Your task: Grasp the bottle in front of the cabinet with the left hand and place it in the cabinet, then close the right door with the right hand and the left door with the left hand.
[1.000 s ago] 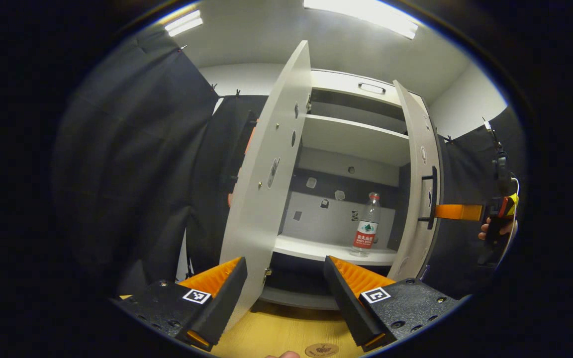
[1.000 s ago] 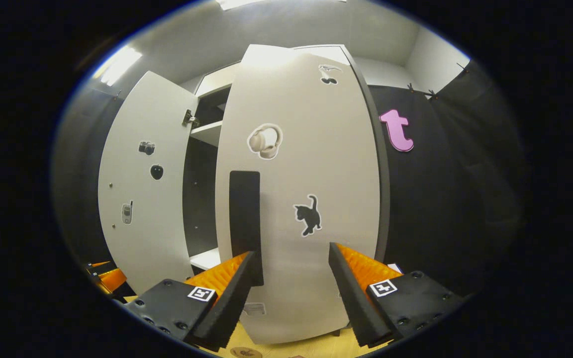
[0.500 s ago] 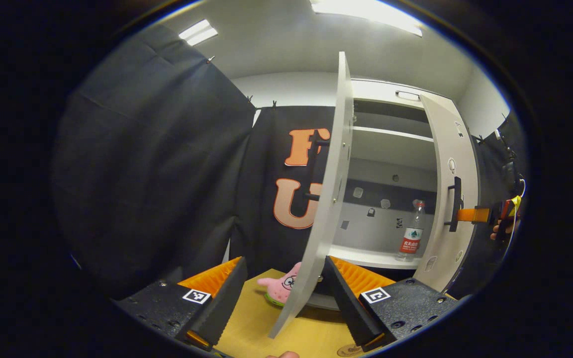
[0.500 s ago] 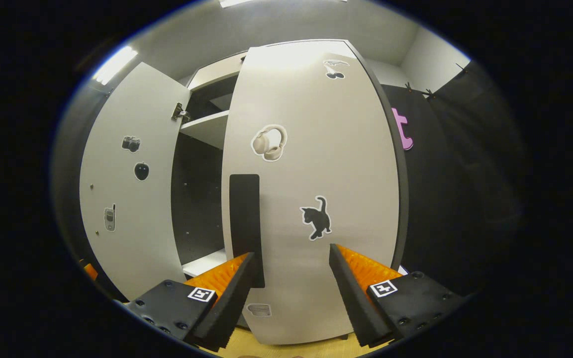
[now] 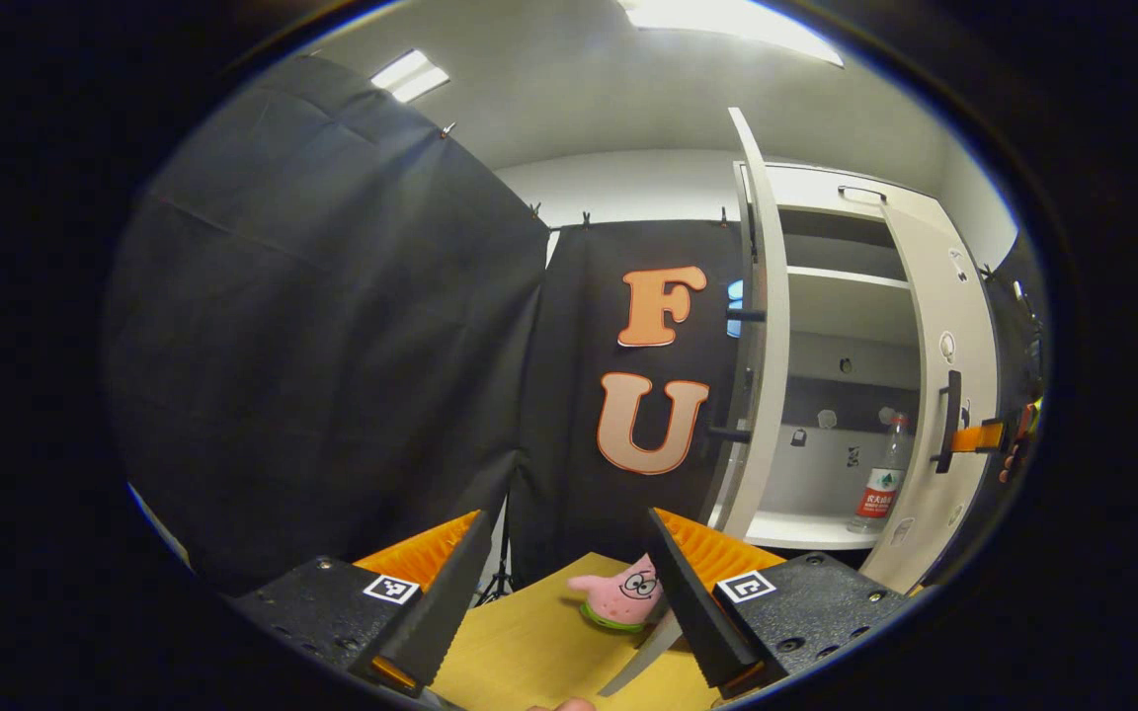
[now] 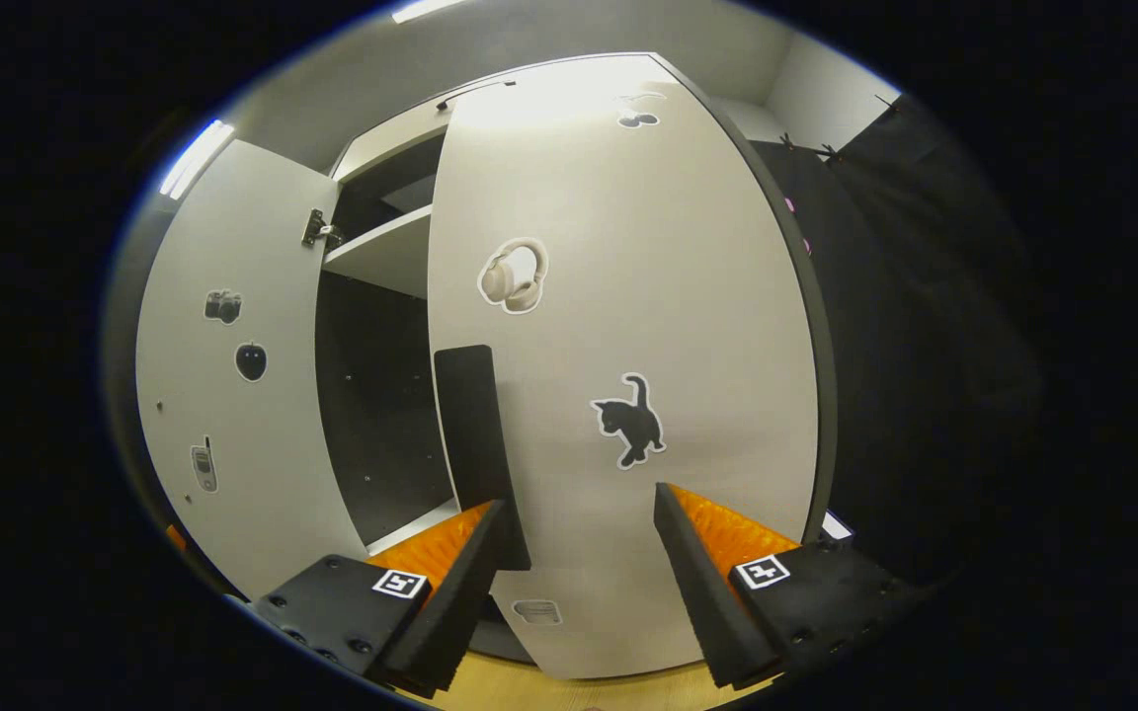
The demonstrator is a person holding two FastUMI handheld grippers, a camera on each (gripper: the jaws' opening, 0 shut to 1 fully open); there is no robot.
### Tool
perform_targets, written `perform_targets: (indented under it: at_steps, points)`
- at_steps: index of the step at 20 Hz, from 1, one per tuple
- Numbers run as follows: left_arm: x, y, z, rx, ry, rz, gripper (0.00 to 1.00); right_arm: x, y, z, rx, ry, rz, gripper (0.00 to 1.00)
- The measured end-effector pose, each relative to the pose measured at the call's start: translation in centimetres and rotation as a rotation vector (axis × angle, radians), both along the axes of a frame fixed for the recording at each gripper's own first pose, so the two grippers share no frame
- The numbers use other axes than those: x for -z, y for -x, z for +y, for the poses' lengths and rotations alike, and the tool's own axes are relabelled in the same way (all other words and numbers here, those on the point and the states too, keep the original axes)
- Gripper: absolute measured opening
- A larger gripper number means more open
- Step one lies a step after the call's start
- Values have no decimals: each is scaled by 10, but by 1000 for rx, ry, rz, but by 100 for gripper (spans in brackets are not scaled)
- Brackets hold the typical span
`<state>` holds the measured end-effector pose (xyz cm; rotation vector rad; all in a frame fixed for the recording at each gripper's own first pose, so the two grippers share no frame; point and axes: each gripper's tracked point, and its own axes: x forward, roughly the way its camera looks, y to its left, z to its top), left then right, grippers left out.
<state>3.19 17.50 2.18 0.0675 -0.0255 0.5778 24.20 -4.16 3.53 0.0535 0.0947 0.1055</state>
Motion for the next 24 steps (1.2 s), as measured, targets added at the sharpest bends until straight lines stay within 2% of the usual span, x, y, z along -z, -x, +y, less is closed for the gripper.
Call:
perform_targets:
  at_steps: [7,11,15,18,21,24]
  points:
    - [-52,-50,9,41,-62,-50,95,7,65,-36,64,102,-12,98]
    - [-53,-74,-1,77,-60,-42,94,23,91,-43,48,84,15,97]
    - [-57,-75,-7,61,-121,-38,92,44,100,-60,72,48,71,98]
    - [-54,-76,-15,109,-109,-23,92,48,106,-69,79,18,81,98]
    - [-52,-77,-29,143,-85,-15,92,46,107,-78,88,41,73,98]
    - [-53,-77,-43,153,-118,6,89,48,107,-86,94,48,79,98]
